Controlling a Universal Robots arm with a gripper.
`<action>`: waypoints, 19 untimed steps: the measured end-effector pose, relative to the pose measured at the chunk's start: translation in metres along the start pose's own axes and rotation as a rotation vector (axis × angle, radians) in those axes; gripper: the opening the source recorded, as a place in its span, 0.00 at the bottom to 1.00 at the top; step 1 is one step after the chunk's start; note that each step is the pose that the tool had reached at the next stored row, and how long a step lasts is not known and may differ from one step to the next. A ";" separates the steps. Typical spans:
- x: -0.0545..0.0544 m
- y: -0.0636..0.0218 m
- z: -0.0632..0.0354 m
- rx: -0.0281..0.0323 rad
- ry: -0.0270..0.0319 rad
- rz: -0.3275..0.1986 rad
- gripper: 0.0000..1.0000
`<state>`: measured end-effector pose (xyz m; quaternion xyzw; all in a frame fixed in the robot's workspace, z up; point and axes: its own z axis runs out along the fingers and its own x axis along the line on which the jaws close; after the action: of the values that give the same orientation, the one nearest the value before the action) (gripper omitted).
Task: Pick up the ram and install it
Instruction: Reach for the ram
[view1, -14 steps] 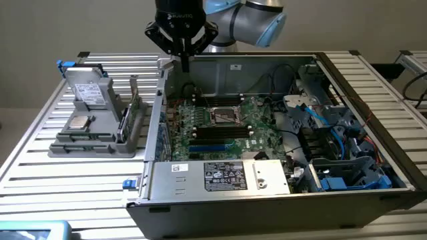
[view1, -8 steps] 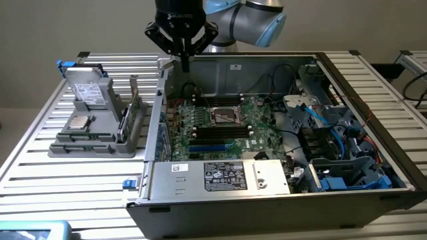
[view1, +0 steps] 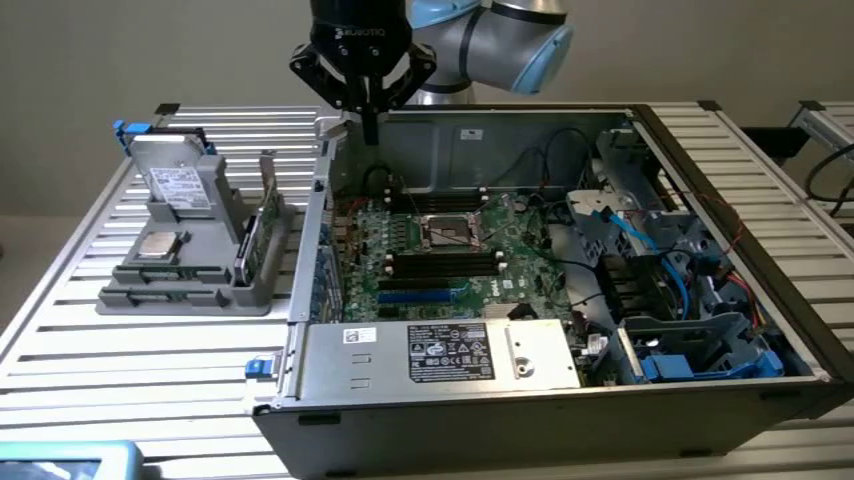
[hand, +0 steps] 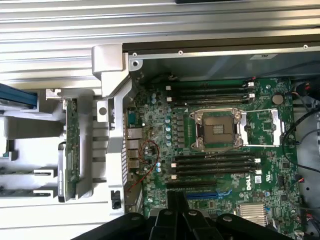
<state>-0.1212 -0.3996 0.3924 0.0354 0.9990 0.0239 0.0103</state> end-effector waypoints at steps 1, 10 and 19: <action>0.000 -0.0020 0.0000 -0.0001 0.0000 0.000 0.11; 0.022 -0.0137 -0.0008 -0.0092 0.0005 0.000 0.11; 0.062 -0.0211 -0.0005 -0.0095 0.0007 0.000 0.11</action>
<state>-0.1847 -0.4162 0.3908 0.0355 0.9989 0.0287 0.0102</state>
